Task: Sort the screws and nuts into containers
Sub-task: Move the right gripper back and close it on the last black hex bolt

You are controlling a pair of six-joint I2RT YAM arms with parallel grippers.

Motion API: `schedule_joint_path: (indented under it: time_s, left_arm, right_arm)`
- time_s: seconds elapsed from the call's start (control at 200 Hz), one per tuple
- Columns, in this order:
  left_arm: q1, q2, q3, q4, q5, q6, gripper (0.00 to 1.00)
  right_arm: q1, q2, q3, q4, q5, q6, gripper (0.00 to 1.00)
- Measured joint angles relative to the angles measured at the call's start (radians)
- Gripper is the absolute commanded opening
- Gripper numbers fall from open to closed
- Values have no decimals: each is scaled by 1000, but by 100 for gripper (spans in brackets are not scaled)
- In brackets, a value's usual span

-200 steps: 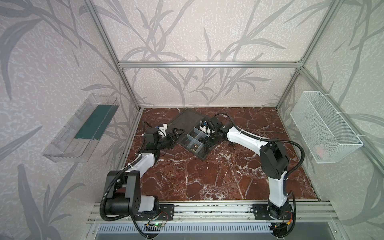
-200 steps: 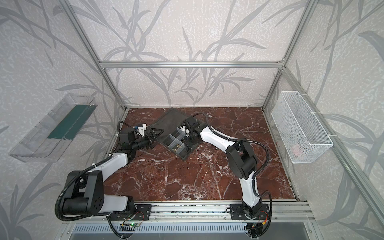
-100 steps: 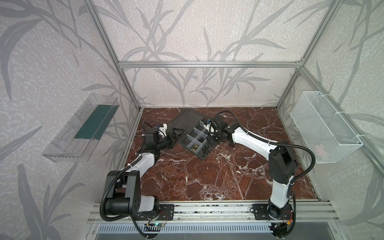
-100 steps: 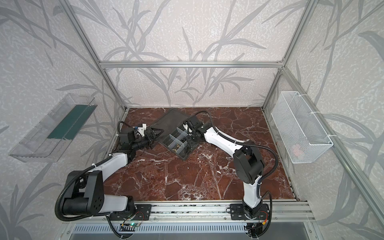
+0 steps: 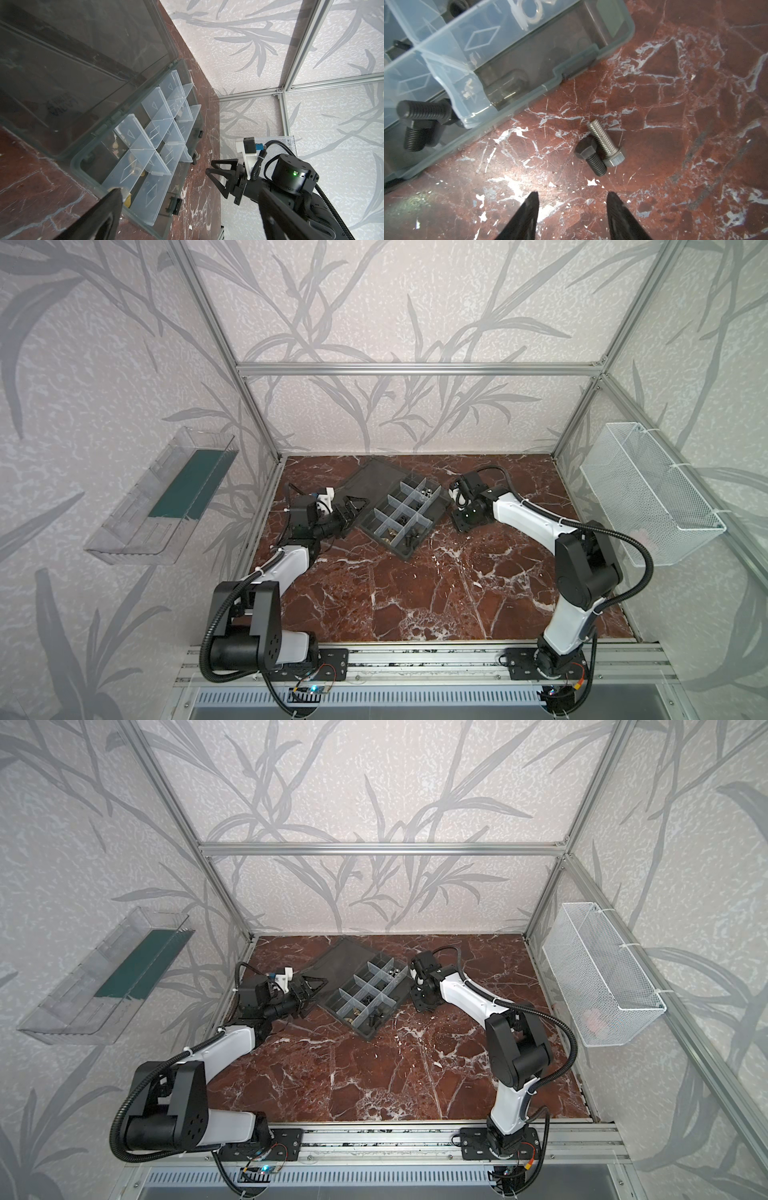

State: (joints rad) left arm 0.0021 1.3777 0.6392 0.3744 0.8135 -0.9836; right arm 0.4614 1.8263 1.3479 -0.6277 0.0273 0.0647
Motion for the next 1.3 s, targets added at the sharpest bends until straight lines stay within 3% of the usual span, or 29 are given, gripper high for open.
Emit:
schedule_joint_path:
  time_s: [1.085, 1.3]
  left_arm:
    - [0, 0, 0, -8, -2, 4, 99]
    - [0, 0, 0, -7, -2, 4, 100]
  right_arm:
    - [-36, 209, 75, 0, -28, -60, 48]
    - [-36, 211, 75, 1, -37, -59, 37]
